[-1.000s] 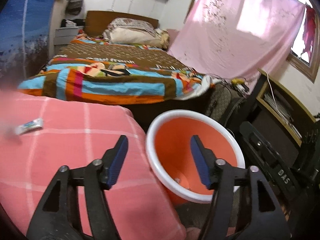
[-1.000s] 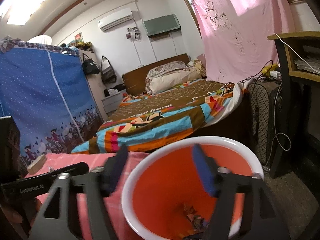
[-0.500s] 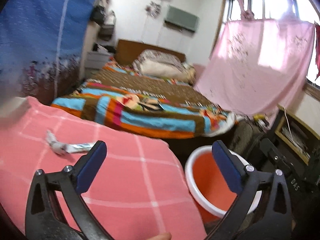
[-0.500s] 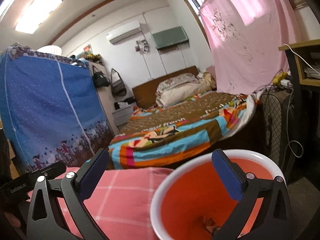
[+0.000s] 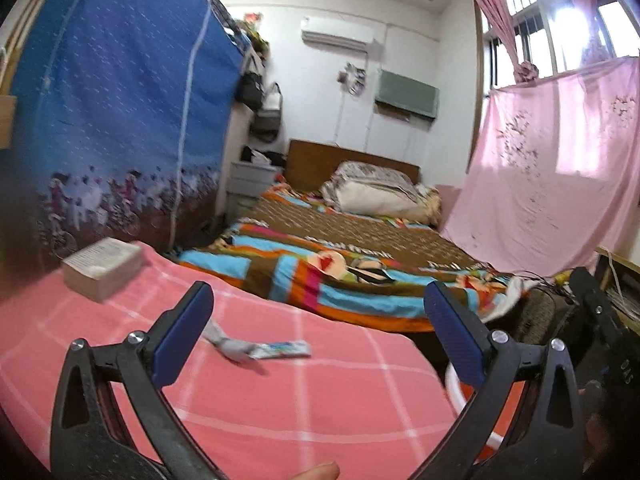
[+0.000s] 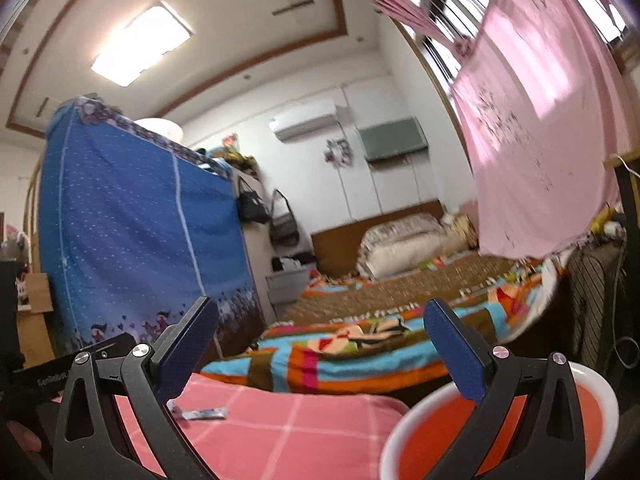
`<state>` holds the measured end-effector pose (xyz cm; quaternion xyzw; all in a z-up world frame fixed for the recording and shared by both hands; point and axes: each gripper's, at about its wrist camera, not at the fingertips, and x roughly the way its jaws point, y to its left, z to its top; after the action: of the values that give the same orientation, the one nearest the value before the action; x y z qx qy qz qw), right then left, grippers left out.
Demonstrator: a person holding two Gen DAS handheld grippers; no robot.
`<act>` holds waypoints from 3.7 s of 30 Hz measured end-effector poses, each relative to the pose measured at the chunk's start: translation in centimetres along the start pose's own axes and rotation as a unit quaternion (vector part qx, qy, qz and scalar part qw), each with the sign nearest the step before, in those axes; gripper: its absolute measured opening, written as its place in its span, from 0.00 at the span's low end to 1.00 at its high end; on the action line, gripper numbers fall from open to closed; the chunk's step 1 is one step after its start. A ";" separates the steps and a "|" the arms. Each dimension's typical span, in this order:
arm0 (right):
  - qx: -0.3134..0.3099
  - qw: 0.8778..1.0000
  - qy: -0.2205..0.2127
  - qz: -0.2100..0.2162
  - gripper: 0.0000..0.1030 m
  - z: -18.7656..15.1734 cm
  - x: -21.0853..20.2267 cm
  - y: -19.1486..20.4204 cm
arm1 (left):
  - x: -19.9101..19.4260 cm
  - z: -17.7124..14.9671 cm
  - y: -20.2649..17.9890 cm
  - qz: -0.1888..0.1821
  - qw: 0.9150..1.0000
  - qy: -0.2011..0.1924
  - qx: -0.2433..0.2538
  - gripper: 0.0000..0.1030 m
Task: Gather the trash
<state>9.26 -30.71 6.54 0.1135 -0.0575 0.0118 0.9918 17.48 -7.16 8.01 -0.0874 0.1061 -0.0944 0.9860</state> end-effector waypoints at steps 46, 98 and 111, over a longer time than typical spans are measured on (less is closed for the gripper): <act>-0.093 0.958 0.271 0.015 1.00 -8.2 15.6 6.7 | 12.8 -3.4 7.8 0.046 0.966 0.251 -0.044 0.92; -0.085 0.840 0.467 0.262 0.35 -12.3 16.5 10.5 | 9.3 -4.8 9.9 -0.020 0.957 0.286 -0.036 0.29; -0.110 0.861 0.452 0.205 0.35 -12.6 17.8 10.1 | 10.7 -4.8 8.9 -0.025 0.957 0.285 -0.050 0.45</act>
<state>28.01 -17.84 -1.27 -0.0283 0.3738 0.2583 0.8904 28.17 -1.43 -0.37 -0.1083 0.3849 -0.1350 0.9066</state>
